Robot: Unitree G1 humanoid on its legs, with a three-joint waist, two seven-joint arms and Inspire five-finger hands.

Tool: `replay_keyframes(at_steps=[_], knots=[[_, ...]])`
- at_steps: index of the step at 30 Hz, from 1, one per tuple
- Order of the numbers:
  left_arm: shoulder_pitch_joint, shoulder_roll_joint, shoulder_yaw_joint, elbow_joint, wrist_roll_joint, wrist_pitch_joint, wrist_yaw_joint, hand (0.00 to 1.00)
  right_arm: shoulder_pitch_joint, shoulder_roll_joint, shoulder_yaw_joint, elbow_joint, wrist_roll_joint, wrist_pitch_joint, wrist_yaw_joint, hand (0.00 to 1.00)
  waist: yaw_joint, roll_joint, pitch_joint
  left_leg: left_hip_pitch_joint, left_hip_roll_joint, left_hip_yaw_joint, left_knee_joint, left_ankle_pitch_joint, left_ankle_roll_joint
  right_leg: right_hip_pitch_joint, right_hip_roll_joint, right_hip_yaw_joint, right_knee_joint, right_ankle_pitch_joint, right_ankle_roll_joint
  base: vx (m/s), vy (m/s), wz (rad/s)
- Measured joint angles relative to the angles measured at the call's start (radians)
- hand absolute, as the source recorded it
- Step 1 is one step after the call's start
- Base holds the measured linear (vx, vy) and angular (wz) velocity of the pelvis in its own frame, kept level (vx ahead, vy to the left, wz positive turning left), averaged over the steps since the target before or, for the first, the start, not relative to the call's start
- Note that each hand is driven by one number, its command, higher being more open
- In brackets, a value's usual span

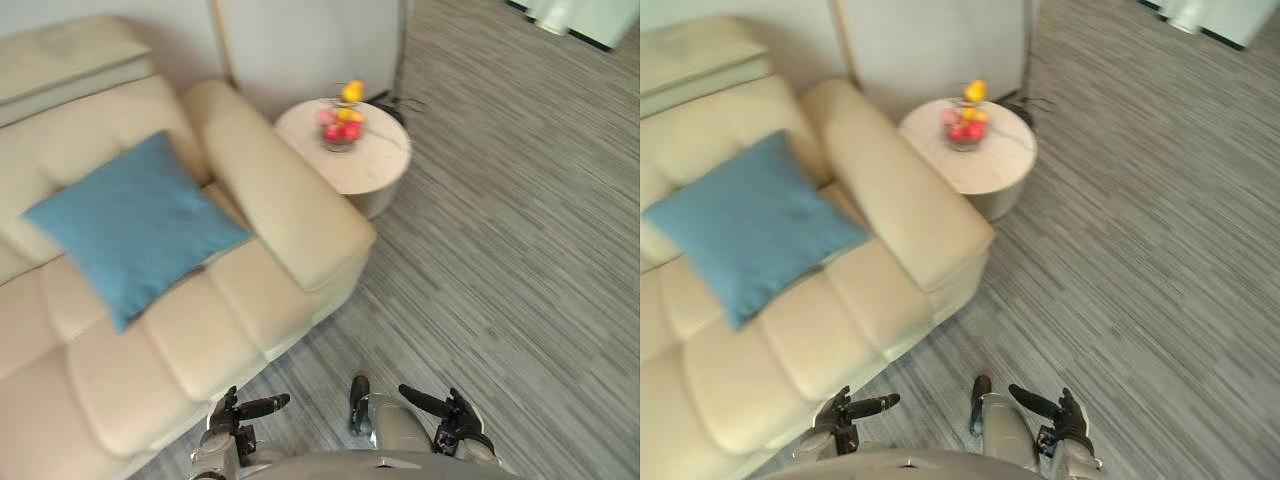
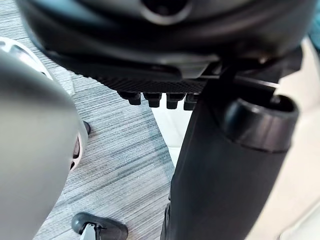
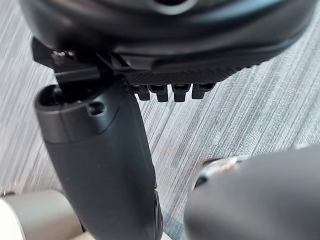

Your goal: Pick up cushions and gather them together orderly.

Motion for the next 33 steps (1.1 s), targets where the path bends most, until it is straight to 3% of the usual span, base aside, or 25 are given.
replay_keyframes(at_steps=[2, 4, 6, 7, 9, 11, 15, 17, 20, 22, 24, 25, 27, 28, 29, 30, 31, 33], knots=[[-0.016, -0.003, -0.011, 0.004, 0.0, 0.0, -0.001, 1.0, -0.008, -0.005, -0.029, 0.012, -0.001, -0.007, -0.001, 1.0, -0.012, 0.012, 0.006, 0.031, 0.003, 0.018, -0.032, 0.022, -0.022, -0.022, 0.027, 0.016, 0.03, -0.029, -0.007, 0.31, -0.139, -0.97], [-0.024, -0.006, -0.045, 0.012, 0.001, 0.0, -0.008, 1.0, -0.017, -0.025, -0.033, 0.045, -0.001, -0.004, -0.002, 1.0, -0.022, 0.018, 0.009, 0.039, 0.018, 0.012, 0.014, 0.05, -0.022, -0.029, 0.036, 0.045, 0.063, -0.065, -0.013, 0.26, -0.194, -0.59], [-0.029, -0.018, -0.065, 0.03, 0.005, 0.001, -0.012, 1.0, -0.008, -0.028, -0.052, 0.079, 0.001, 0.006, -0.002, 1.0, -0.037, 0.026, 0.015, 0.015, 0.099, -0.022, 0.223, 0.089, 0.032, 0.014, 0.069, 0.086, 0.065, -0.102, -0.018, 0.28, -0.28, -0.68], [-0.029, -0.019, -0.063, 0.028, 0.005, 0.003, -0.019, 1.0, 0.005, -0.029, -0.052, 0.081, 0.001, 0.007, -0.004, 1.0, -0.031, 0.032, 0.02, -0.03, 0.178, -0.082, 0.433, 0.104, 0.086, 0.059, 0.107, 0.123, 0.036, -0.112, -0.026, 0.26, -0.259, -0.77], [-0.028, -0.017, -0.062, 0.024, 0.005, -0.004, -0.02, 1.0, 0.006, -0.031, -0.049, 0.084, 0.001, 0.007, -0.011, 1.0, -0.03, 0.036, 0.024, -0.097, 0.198, -0.173, 0.6, 0.028, 0.069, 0.105, 0.154, 0.18, 0.008, -0.125, -0.047, 0.23, -0.15, -1.03], [-0.03, -0.014, -0.064, 0.002, -0.002, -0.015, -0.02, 1.0, 0.009, -0.027, -0.052, 0.095, 0.002, 0.006, -0.014, 1.0, -0.029, 0.033, 0.032, -0.189, 0.16, -0.278, 0.625, -0.027, 0.056, 0.17, 0.187, 0.236, -0.029, -0.132, -0.047, 0.18, -0.072, -1.11], [-0.031, -0.047, -0.056, -0.072, -0.015, -0.035, -0.021, 1.0, 0.032, -0.022, -0.058, 0.087, 0.003, 0.011, -0.016, 1.0, -0.001, 0.023, 0.039, -0.364, 0.017, -0.483, 0.359, -0.038, 0.058, 0.241, 0.219, 0.395, -0.061, -0.145, -0.016, 0.15, 0.014, -1.2], [-0.042, -0.076, -0.031, -0.086, -0.024, -0.049, -0.021, 1.0, 0.027, -0.023, -0.056, 0.083, 0.011, 0.011, -0.017, 1.0, 0.023, 0.024, 0.039, -0.416, -0.055, -0.66, 0.158, -0.001, 0.022, 0.251, 0.242, 0.511, -0.061, -0.157, 0.001, 0.31, 0.125, -1.57], [-0.041, -0.081, -0.029, -0.086, -0.039, -0.054, -0.022, 1.0, 0.029, -0.021, -0.048, 0.079, 0.021, 0.012, -0.021, 1.0, 0.028, 0.024, 0.036, -0.411, -0.083, -0.755, 0.052, 0.067, 0.037, 0.274, 0.27, 0.646, -0.033, -0.208, 0.039, 0.33, 0.166, -1.39], [-0.036, -0.082, -0.028, -0.08, -0.039, -0.051, -0.023, 1.0, 0.031, -0.006, -0.048, 0.063, 0.022, 0.011, -0.02, 1.0, 0.029, 0.019, 0.014, -0.391, -0.094, -0.744, 0.092, 0.136, 0.064, 0.269, 0.274, 0.742, 0.007, -0.256, 0.067, 0.41, 0.244, -1.56], [-0.034, -0.07, -0.027, -0.077, -0.038, -0.043, -0.021, 1.0, 0.045, 0.006, -0.049, 0.06, 0.024, 0.008, -0.017, 1.0, 0.027, -0.009, -0.005, -0.387, -0.091, -0.673, 0.161, 0.09, 0.068, 0.263, 0.25, 0.795, 0.052, -0.291, 0.103, 0.4, 0.233, -1.19], [-0.033, -0.06, -0.028, -0.074, -0.038, -0.037, -0.021, 1.0, 0.051, 0.015, -0.05, 0.058, 0.029, 0.008, -0.014, 1.0, 0.029, -0.024, -0.016, -0.372, -0.093, -0.624, 0.178, 0.067, 0.085, 0.252, 0.23, 0.8, 0.072, -0.295, 0.118, 0.37, 0.185, -0.95], [-0.037, -0.043, -0.03, -0.05, -0.038, -0.026, -0.02, 1.0, 0.049, 0.022, -0.054, 0.055, 0.033, 0.008, -0.009, 1.0, 0.03, -0.035, -0.024, -0.324, -0.097, -0.557, 0.169, 0.055, 0.105, 0.231, 0.202, 0.775, 0.113, -0.282, 0.149, 0.35, 0.15, -1.02], [-0.038, -0.032, -0.032, -0.033, -0.038, -0.021, -0.018, 1.0, 0.045, 0.022, -0.054, 0.042, 0.034, 0.007, -0.006, 1.0, 0.03, -0.025, -0.02, -0.278, -0.095, -0.522, 0.145, 0.052, 0.111, 0.21, 0.174, 0.704, 0.158, -0.27, 0.173, 0.31, 0.109, -1.45], [-0.036, -0.014, -0.049, -0.015, -0.038, -0.021, -0.015, 1.0, 0.015, 0.02, -0.044, 0.05, 0.034, 0.006, -0.003, 1.0, 0.033, -0.015, -0.021, -0.214, -0.087, -0.464, 0.1, 0.052, 0.111, 0.163, 0.108, 0.527, 0.209, -0.271, 0.176, 0.3, 0.098, -1.29], [-0.036, -0.014, -0.05, -0.014, -0.038, -0.021, -0.015, 1.0, 0.015, 0.02, -0.044, 0.05, 0.034, 0.006, -0.003, 1.0, 0.033, -0.015, -0.021, -0.213, -0.087, -0.464, 0.099, 0.052, 0.111, 0.162, 0.107, 0.524, 0.209, -0.271, 0.176, 0.31, 0.043, -1.5], [-0.033, 0.006, -0.083, 0.008, -0.04, -0.02, -0.013, 1.0, -0.015, 0.02, -0.007, 0.064, 0.032, 0.005, 0.0, 1.0, 0.032, 0.003, -0.026, -0.175, -0.074, -0.428, 0.07, 0.052, 0.111, 0.125, 0.036, 0.296, 0.179, -0.267, 0.157, 0.25, -0.024, -1.13], [-0.034, 0.019, -0.094, 0.029, -0.045, -0.011, -0.013, 1.0, -0.05, 0.004, 0.035, 0.069, 0.016, 0.003, 0.008, 1.0, 0.037, 0.013, -0.033, -0.135, -0.069, -0.361, 0.07, 0.048, 0.105, 0.122, -0.014, 0.024, 0.084, -0.187, 0.068, 0.32, -0.1, -1.57]])
